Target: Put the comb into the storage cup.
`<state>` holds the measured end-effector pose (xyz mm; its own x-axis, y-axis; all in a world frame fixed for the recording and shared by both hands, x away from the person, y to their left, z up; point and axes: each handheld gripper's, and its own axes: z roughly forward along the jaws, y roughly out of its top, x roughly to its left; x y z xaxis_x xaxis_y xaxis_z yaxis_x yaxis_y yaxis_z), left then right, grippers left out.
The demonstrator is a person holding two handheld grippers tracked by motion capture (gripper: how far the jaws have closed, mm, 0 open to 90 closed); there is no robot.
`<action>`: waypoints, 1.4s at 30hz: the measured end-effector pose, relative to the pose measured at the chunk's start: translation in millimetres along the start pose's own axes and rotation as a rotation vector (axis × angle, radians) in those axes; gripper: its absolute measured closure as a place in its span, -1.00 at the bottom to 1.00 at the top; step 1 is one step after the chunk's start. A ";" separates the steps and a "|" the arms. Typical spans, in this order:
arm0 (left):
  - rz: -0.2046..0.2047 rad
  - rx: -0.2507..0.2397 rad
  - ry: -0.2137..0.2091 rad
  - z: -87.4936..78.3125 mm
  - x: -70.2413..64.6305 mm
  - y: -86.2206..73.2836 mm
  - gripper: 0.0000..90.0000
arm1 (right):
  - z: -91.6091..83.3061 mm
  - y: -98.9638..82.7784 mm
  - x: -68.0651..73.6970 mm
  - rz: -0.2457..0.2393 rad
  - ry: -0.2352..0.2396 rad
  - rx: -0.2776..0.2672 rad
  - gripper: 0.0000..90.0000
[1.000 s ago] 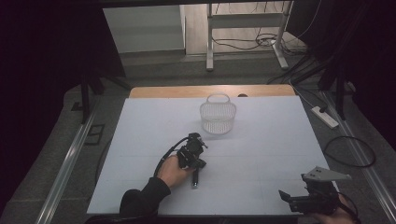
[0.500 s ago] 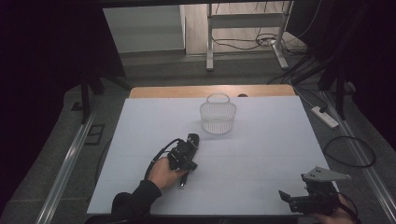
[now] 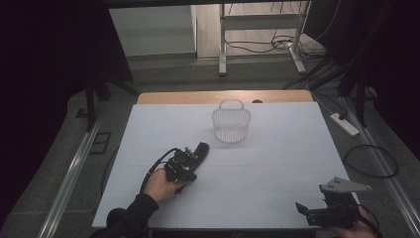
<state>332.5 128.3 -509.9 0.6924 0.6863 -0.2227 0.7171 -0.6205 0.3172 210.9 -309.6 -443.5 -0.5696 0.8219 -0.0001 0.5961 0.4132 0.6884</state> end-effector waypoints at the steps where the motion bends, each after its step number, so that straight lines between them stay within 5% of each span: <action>1: -0.005 -0.002 0.000 -1.1 1.9 -1.9 0.98 | 0.0 0.0 0.0 0.000 0.000 0.000 -0.91; 11: -0.035 0.002 0.040 -8.8 11.9 -16.4 0.98 | 0.1 0.1 0.1 -0.001 -0.001 0.001 -0.91; 17: -0.053 -0.007 0.024 -10.4 14.8 -20.5 0.98 | 0.3 0.2 0.3 -0.003 0.000 0.002 -0.91; 32: -0.039 -0.131 0.008 -36.1 -2.0 -19.6 0.87 | 0.5 0.3 0.5 -0.007 0.002 0.005 -0.91; 36: -0.053 -0.148 0.030 -41.1 -1.8 -22.6 0.74 | 0.5 0.2 0.5 -0.008 0.004 0.005 -0.91; 42: -0.081 -0.159 0.074 -45.2 3.5 -24.6 0.25 | 0.5 0.2 0.5 -0.010 0.005 0.006 -0.91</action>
<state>313.7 163.1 -476.7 0.6206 0.7616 -0.1867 0.7449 -0.4981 0.4439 211.0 -308.9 -443.7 -0.5783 0.8158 -0.0031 0.5938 0.4235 0.6842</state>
